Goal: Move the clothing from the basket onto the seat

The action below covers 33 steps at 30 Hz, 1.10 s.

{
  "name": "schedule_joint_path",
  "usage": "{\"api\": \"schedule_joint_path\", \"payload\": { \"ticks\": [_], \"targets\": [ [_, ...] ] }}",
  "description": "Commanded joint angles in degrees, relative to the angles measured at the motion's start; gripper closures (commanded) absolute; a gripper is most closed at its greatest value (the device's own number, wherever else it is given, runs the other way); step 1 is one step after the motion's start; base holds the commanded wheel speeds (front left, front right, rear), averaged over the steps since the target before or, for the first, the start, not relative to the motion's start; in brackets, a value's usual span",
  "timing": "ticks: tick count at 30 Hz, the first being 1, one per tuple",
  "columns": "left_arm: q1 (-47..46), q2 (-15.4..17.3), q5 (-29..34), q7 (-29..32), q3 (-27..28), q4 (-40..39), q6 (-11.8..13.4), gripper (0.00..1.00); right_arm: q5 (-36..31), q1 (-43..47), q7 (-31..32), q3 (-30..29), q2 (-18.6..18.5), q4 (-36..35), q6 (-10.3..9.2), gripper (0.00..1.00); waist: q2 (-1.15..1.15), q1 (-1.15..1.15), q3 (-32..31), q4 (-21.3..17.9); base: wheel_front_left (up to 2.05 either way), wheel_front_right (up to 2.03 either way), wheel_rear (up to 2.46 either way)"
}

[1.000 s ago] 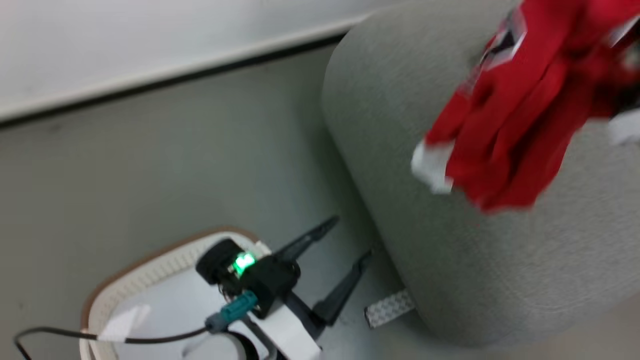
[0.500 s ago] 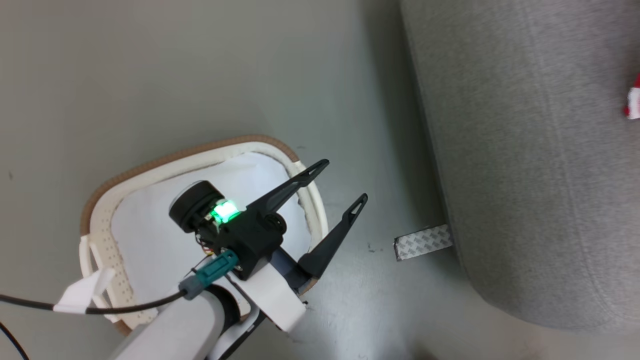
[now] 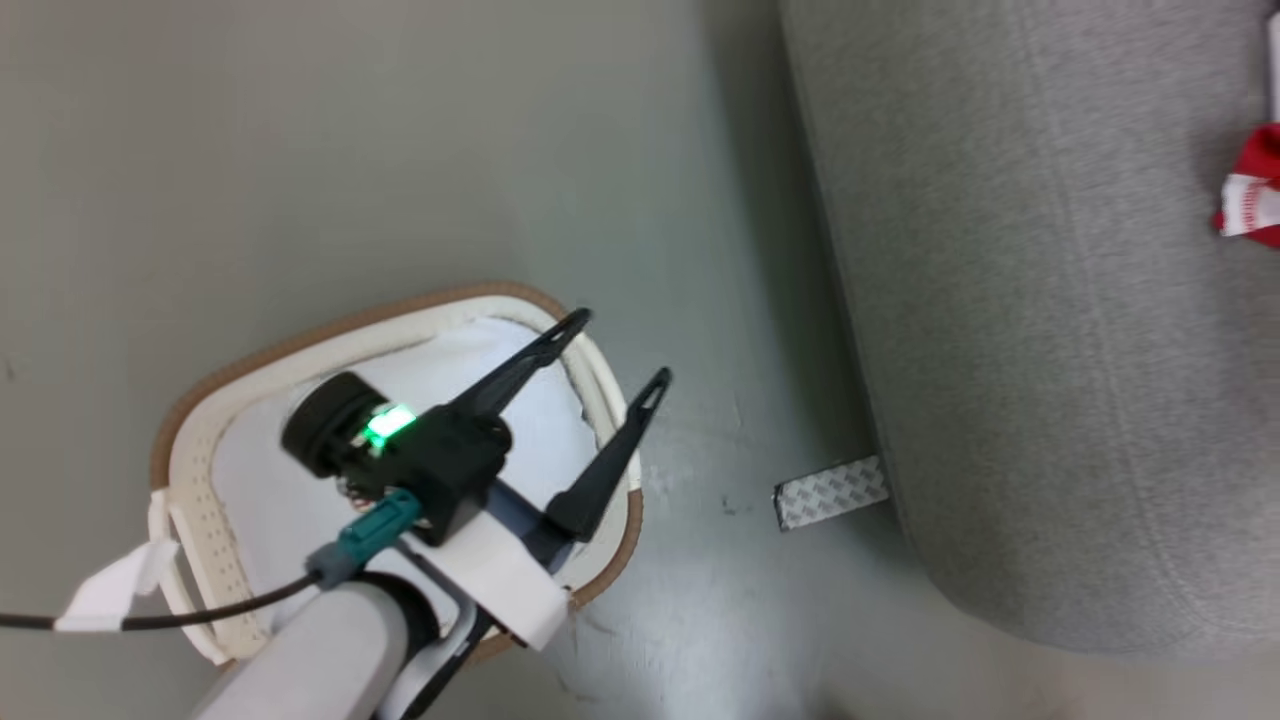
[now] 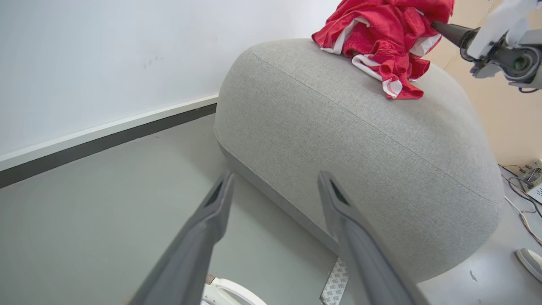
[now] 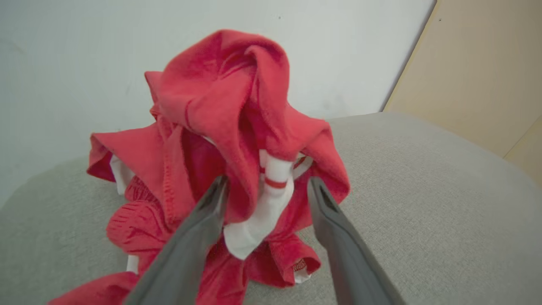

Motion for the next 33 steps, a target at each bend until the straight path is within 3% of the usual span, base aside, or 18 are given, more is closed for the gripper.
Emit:
{"api": "schedule_joint_path", "payload": {
  "ticks": [1,7,16,25,33],
  "targets": [
    [1.2,0.5,-1.1,-0.3,0.4,0.1,0.4,0.00,-0.5,2.2,-0.2,-0.3,0.9,-1.8,-0.14,0.00,0.00,-0.01,-1.7,-0.7,0.00,0.00,0.00],
    [6.0,1.0,-3.0,-4.3,3.5,2.2,3.3,0.00,-3.5,13.4,-0.2,1.3,5.9,-15.2,-0.15,0.00,0.00,-0.01,-8.2,-0.7,0.00,0.00,0.00],
    [15.9,-2.0,-7.8,-15.2,9.1,10.0,8.2,0.00,-8.7,31.6,-0.1,6.9,12.0,-33.0,-0.15,0.00,0.00,-0.01,-21.5,3.2,0.00,0.00,0.00],
    [25.8,-5.2,-8.6,-17.8,12.4,18.0,11.0,0.00,-12.3,44.7,-0.1,17.3,13.3,-34.4,-0.15,0.00,0.00,-0.01,-33.9,8.8,0.00,0.00,0.00],
    [31.2,-8.4,-6.5,-17.8,16.3,20.0,9.0,0.00,-11.7,50.3,-0.1,21.1,14.5,-32.0,-0.15,0.00,0.00,-0.01,-39.0,12.3,0.00,0.00,0.00]
  ]
}}
